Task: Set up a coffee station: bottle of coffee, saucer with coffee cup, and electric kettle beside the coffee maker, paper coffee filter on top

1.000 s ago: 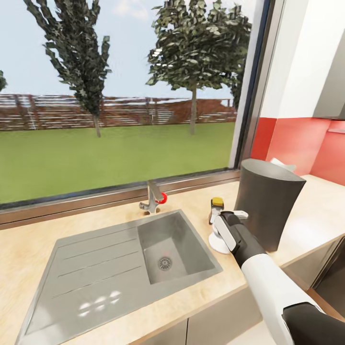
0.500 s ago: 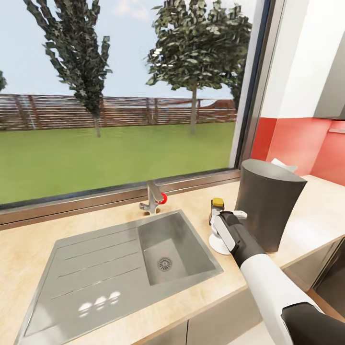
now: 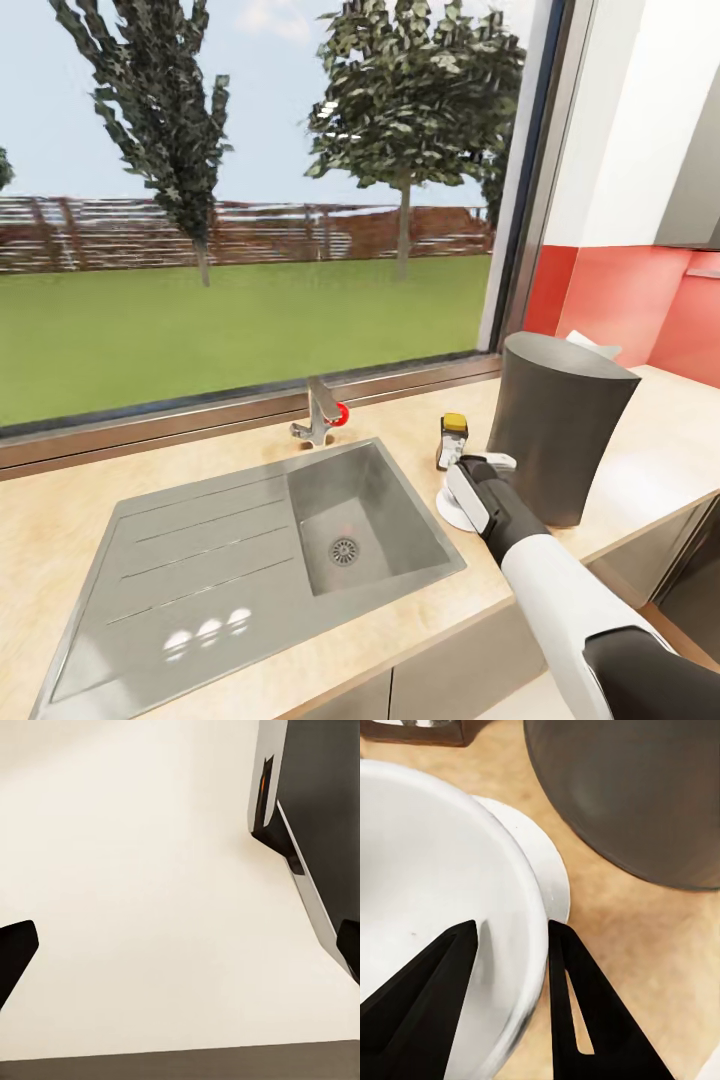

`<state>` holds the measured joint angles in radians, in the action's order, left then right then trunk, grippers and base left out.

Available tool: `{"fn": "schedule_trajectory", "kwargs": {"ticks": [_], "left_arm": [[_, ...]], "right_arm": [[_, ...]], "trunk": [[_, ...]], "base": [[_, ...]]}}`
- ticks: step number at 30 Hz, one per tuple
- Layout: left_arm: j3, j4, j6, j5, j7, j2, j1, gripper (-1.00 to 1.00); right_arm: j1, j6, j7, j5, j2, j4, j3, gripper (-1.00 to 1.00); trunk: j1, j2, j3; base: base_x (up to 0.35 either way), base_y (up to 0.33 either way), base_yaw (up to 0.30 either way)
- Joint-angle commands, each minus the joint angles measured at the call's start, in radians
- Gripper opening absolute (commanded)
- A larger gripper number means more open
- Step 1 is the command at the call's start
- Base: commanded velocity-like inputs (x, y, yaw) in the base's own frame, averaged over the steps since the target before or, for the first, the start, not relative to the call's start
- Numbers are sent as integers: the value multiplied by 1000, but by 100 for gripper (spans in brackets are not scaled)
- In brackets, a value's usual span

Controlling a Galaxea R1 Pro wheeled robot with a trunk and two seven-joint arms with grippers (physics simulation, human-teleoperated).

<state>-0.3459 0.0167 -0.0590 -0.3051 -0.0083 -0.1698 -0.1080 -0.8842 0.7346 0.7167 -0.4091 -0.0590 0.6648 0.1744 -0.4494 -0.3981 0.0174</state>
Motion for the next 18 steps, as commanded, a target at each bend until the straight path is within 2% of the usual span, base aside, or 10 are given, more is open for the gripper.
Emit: {"fn": "schedule_trajectory", "kwargs": {"ticks": [1, 3, 7, 18], "left_arm": [[-8, 2, -5, -9, -1, 0, 1, 100], [-8, 2, -5, -9, -1, 0, 1, 100], [-8, 2, -5, -9, -1, 0, 1, 100], [-9, 2, -5, -9, -1, 0, 1, 100]], "right_arm": [[-1, 0, -12, -9, 1, -1, 4, -100], [-1, -3, -57, -8, 2, -3, 4, -100], [-1, -4, -93, -7, 2, -4, 4, -100], [-1, -6, -103, -4, 7, -4, 4, -100]], "trunk": [[-1, -2, 2], [-1, -2, 2], [-1, -2, 2], [-1, -2, 2]], "base": [[0, 0, 0], [0, 0, 0], [0, 0, 0], [0, 0, 0]]}}
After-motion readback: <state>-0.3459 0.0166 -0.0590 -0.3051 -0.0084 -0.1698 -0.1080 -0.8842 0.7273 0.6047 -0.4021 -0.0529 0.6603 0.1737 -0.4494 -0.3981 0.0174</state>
